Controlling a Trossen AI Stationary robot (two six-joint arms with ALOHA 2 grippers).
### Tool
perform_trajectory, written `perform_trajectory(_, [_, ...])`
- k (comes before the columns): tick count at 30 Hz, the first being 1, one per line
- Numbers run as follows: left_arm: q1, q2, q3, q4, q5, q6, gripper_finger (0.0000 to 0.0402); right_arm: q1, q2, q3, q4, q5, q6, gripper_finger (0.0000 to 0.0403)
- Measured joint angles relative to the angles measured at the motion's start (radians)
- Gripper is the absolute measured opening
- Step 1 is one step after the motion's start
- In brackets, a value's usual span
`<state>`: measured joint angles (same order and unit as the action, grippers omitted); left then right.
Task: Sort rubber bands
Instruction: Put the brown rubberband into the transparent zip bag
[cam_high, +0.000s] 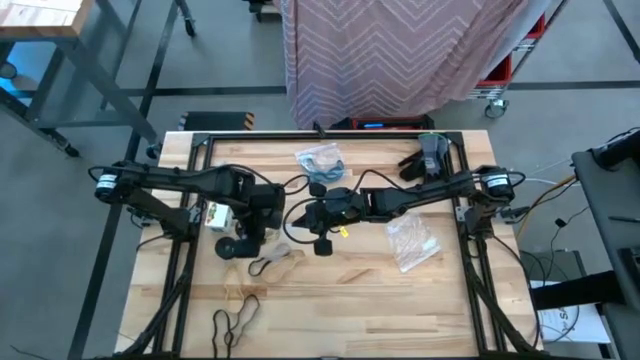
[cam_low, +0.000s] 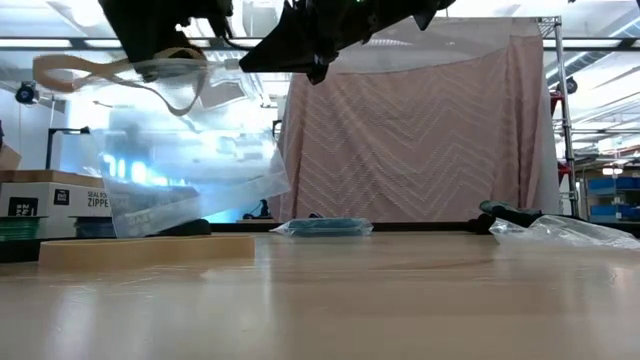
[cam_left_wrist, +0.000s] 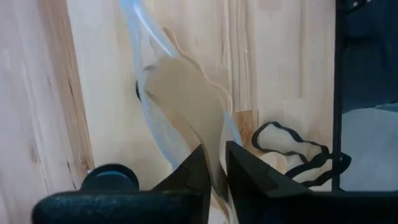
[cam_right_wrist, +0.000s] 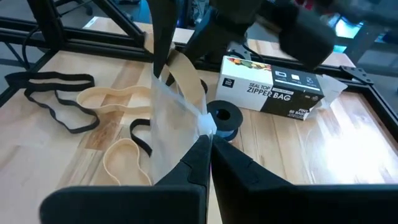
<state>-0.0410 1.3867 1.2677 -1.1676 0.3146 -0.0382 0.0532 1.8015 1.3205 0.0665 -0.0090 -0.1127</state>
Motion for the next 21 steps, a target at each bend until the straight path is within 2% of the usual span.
perform_trajectory(7, [0.0,-0.019,0.002,-0.021,-0.1,0.002,0.0081,0.0,0.0,0.0,-0.001,0.0,-0.003,0.0])
perform_trajectory(12, [0.0,-0.024,0.004,-0.014,-0.107,0.007,0.0105,0.0,0.0,0.0,-0.002,-0.001,-0.003,0.0])
perform_trajectory(17, [0.0,-0.025,0.009,-0.007,-0.107,0.006,0.0108,0.0,0.0,0.0,-0.002,-0.001,-0.003,0.0])
perform_trajectory(21, [0.0,-0.031,0.009,-0.036,-0.107,-0.007,0.0096,0.0,0.0,0.0,-0.002,-0.001,-0.009,0.0])
